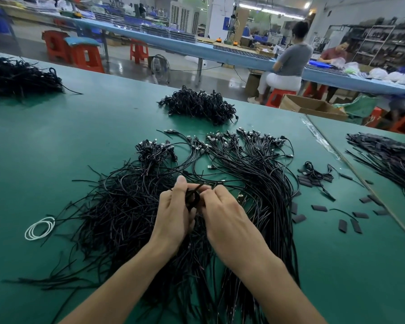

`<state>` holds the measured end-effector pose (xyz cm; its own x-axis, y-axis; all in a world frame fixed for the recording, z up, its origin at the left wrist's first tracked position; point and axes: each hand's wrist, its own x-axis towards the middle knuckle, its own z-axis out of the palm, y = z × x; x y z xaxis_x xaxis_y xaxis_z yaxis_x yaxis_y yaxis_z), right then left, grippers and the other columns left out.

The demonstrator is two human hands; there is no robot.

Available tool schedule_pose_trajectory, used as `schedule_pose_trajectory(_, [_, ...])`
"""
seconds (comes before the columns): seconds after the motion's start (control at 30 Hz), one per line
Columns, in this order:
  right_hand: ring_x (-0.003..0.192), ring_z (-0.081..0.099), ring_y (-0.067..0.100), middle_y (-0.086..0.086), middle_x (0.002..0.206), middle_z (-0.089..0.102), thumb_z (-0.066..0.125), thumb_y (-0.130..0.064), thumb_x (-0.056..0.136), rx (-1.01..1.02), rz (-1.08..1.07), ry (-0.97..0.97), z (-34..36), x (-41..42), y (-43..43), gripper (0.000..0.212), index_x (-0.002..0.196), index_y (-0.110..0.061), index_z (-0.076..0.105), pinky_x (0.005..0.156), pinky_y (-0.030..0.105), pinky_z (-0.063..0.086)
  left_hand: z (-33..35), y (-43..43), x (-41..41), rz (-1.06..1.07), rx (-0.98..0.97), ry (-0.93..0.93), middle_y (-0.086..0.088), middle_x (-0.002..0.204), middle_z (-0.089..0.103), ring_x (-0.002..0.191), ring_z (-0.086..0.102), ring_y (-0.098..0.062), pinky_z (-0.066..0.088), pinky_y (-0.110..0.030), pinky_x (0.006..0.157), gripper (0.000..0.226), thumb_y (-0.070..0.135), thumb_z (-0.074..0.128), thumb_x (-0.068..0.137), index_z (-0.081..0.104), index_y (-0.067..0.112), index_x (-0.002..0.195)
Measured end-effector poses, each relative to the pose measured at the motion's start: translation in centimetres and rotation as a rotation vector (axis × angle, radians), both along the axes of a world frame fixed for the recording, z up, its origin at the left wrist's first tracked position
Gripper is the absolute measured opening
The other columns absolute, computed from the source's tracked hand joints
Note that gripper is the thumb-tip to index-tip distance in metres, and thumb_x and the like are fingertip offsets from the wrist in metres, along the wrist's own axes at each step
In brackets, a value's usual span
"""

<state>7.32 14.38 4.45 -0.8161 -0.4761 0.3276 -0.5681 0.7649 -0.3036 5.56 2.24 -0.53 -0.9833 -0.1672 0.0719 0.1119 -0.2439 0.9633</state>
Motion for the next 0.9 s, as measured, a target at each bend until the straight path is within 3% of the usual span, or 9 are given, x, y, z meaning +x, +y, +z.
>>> schedule_pose_trajectory(0.1, [0.095, 0.054, 0.017, 0.001, 0.107, 0.057, 0.058, -0.001, 0.092, 0.158, 0.029, 0.086, -0.7, 0.4, 0.0, 0.019, 0.107, -0.014, 0.060, 0.089, 0.030, 0.052, -0.1, 0.3, 0.0, 0.016, 0.047, -0.066, 0.003, 0.045, 0.046, 0.036, 0.036, -0.009, 0.031, -0.020, 0.036, 0.063, 0.050, 0.033, 0.105, 0.078, 0.015, 0.078])
schedule_pose_trajectory(0.23, [0.079, 0.055, 0.019, 0.000, 0.087, 0.058, 0.076, -0.003, 0.076, 0.221, 0.012, 0.208, -1.2, 0.9, 0.2, 0.022, 0.089, -0.015, 0.063, 0.072, 0.033, 0.055, 0.3, 0.4, -0.1, -0.036, 0.098, -0.293, 0.003, 0.045, 0.041, 0.037, 0.032, -0.010, 0.026, -0.020, 0.036, 0.064, 0.053, 0.040, 0.102, 0.072, 0.019, 0.058])
schedule_pose_trajectory(0.37, [0.080, 0.052, 0.019, -0.001, 0.087, 0.056, 0.073, -0.006, 0.079, 0.301, 0.102, 0.333, -0.8, 0.8, 0.6, 0.017, 0.089, -0.015, 0.063, 0.071, 0.031, 0.049, 0.7, 0.0, -0.1, -0.204, 0.072, -0.453, 0.003, 0.050, 0.040, 0.039, 0.031, -0.010, 0.025, -0.020, 0.036, 0.052, 0.055, 0.049, 0.099, 0.058, 0.017, 0.065])
schedule_pose_trajectory(0.53, [0.088, 0.049, 0.017, -0.003, 0.092, 0.055, 0.053, -0.009, 0.079, 0.359, 0.246, 0.374, 0.3, 0.8, 1.2, 0.016, 0.089, -0.018, 0.062, 0.076, 0.028, 0.042, 0.5, -0.5, 0.2, -0.446, -0.116, -0.604, 0.003, 0.053, 0.039, 0.043, 0.027, -0.008, 0.016, -0.018, 0.039, 0.034, 0.018, 0.043, 0.096, 0.056, 0.021, 0.065])
schedule_pose_trajectory(0.6, [0.092, 0.051, 0.016, -0.003, 0.095, 0.056, 0.055, -0.011, 0.077, 0.367, 0.285, 0.329, 0.3, 0.6, 1.4, 0.016, 0.089, -0.019, 0.061, 0.079, 0.029, 0.043, 0.3, -0.7, 0.4, -0.515, -0.110, -0.649, 0.003, 0.052, 0.040, 0.042, 0.025, -0.007, 0.014, -0.015, 0.037, 0.029, 0.009, 0.036, 0.092, 0.050, 0.018, 0.069])
schedule_pose_trajectory(0.7, [0.087, 0.052, 0.017, -0.003, 0.093, 0.057, 0.062, -0.009, 0.080, 0.348, 0.270, 0.215, 0.0, 0.4, 1.7, 0.013, 0.088, -0.018, 0.059, 0.077, 0.031, 0.047, 0.5, -0.6, 0.5, -0.576, -0.076, -0.686, 0.004, 0.046, 0.039, 0.036, 0.022, -0.005, 0.013, -0.013, 0.032, 0.039, 0.003, 0.033, 0.086, 0.046, 0.020, 0.053])
schedule_pose_trajectory(0.77, [0.087, 0.050, 0.017, -0.003, 0.093, 0.056, 0.063, -0.010, 0.088, 0.316, 0.211, 0.133, -0.1, 0.3, 1.7, 0.011, 0.090, -0.019, 0.057, 0.080, 0.031, 0.048, 0.7, -0.6, 0.4, -0.594, -0.055, -0.683, 0.006, 0.045, 0.038, 0.034, 0.021, -0.004, 0.011, -0.013, 0.031, 0.049, 0.011, 0.037, 0.091, 0.045, 0.023, 0.044])
schedule_pose_trajectory(0.83, [0.091, 0.049, 0.016, -0.004, 0.098, 0.056, 0.053, -0.016, 0.098, 0.258, 0.164, 0.028, -0.3, 0.1, 1.8, 0.005, 0.096, -0.019, 0.057, 0.087, 0.031, 0.045, 0.6, -0.7, 0.3, -0.628, -0.006, -0.656, 0.006, 0.048, 0.036, 0.036, 0.022, -0.004, 0.011, -0.014, 0.032, 0.059, 0.043, 0.041, 0.101, 0.045, 0.024, 0.045])
schedule_pose_trajectory(0.9, [0.094, 0.050, 0.015, -0.005, 0.099, 0.056, 0.046, -0.022, 0.102, 0.167, 0.109, -0.117, -0.4, -0.1, 1.9, 0.011, 0.098, -0.020, 0.057, 0.089, 0.031, 0.043, 0.5, -1.2, 0.2, -0.718, 0.035, -0.609, 0.007, 0.053, 0.036, 0.039, 0.022, -0.004, 0.011, -0.015, 0.033, 0.061, 0.074, 0.045, 0.089, 0.046, 0.025, 0.053])
